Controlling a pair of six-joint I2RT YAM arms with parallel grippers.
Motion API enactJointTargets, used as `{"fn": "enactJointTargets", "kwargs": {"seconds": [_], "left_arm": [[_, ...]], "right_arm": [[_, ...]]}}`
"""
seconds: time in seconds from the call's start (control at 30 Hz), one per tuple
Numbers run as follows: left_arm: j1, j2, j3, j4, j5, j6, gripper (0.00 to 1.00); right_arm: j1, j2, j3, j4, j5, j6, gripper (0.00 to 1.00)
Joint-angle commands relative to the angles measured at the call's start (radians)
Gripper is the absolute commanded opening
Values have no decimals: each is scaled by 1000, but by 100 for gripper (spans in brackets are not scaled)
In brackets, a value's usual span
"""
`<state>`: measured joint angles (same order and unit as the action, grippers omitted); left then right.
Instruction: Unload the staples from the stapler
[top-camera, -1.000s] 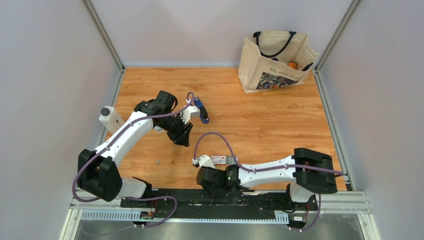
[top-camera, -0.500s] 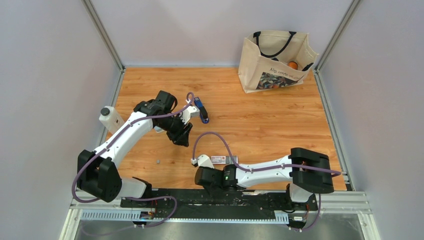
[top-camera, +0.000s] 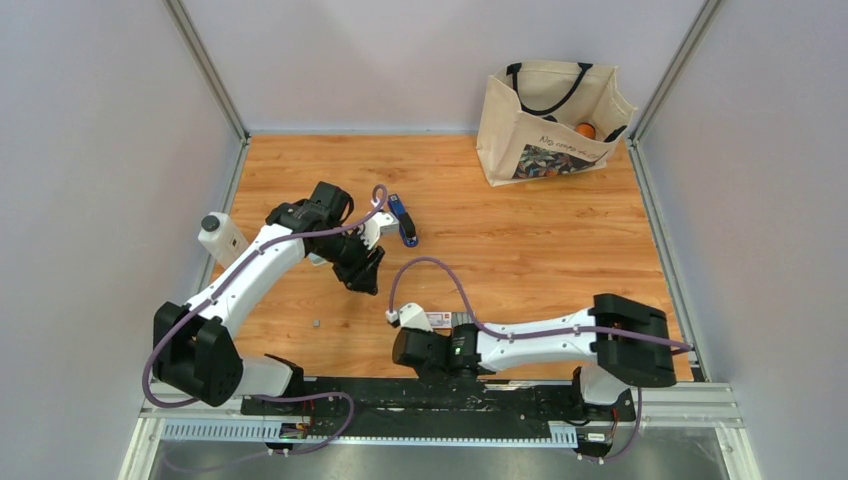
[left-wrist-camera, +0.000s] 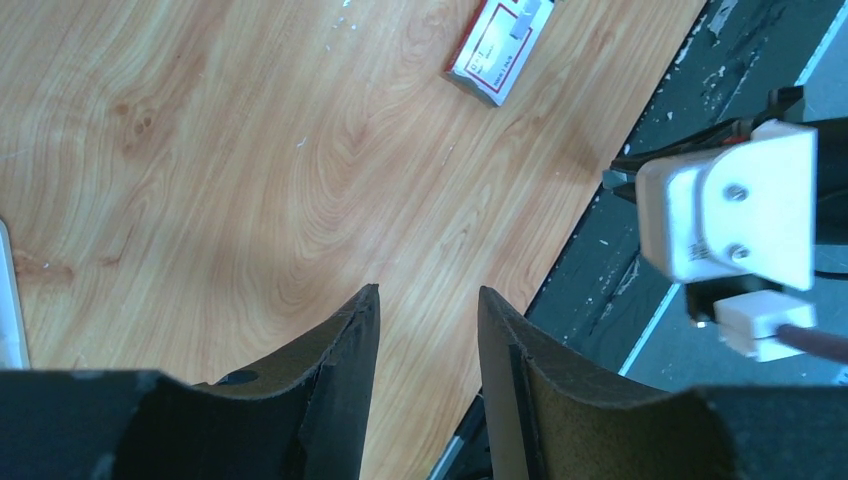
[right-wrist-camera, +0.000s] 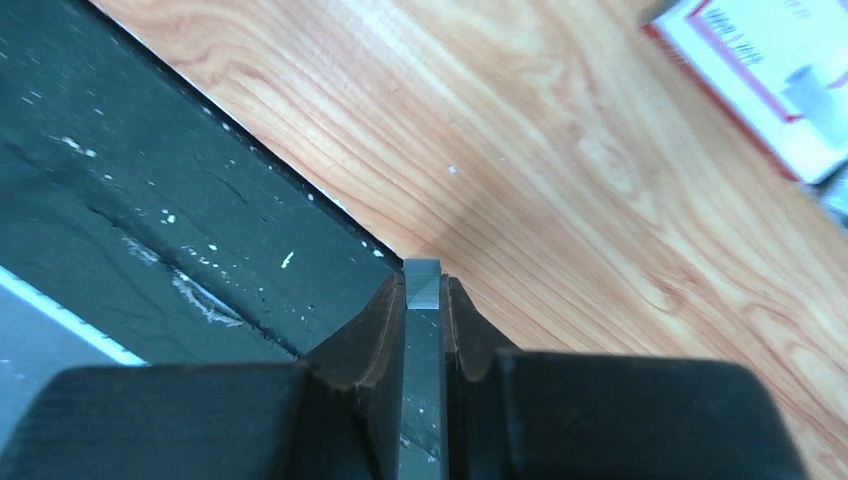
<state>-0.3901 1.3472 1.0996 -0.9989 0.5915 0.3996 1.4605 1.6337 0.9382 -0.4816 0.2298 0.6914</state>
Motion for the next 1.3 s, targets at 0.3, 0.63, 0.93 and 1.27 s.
{"fn": "enactJointTargets", "kwargs": {"seconds": [0.3, 0.63, 0.93, 1.27], "left_arm": [[-3, -8, 28, 39, 209, 10, 50], [-67, 17, 22, 95, 217, 10, 50], [-84, 32, 16, 101, 225, 15, 50], [-85, 18, -4, 103, 214, 12, 50]], "right_arm": [[-405, -702, -312, 279, -161, 196, 12], [-612, -850, -542, 546, -389, 384, 12], [-730, -828, -611, 574, -481, 507, 12], [-747, -862, -708, 535, -489, 611, 19]]}}
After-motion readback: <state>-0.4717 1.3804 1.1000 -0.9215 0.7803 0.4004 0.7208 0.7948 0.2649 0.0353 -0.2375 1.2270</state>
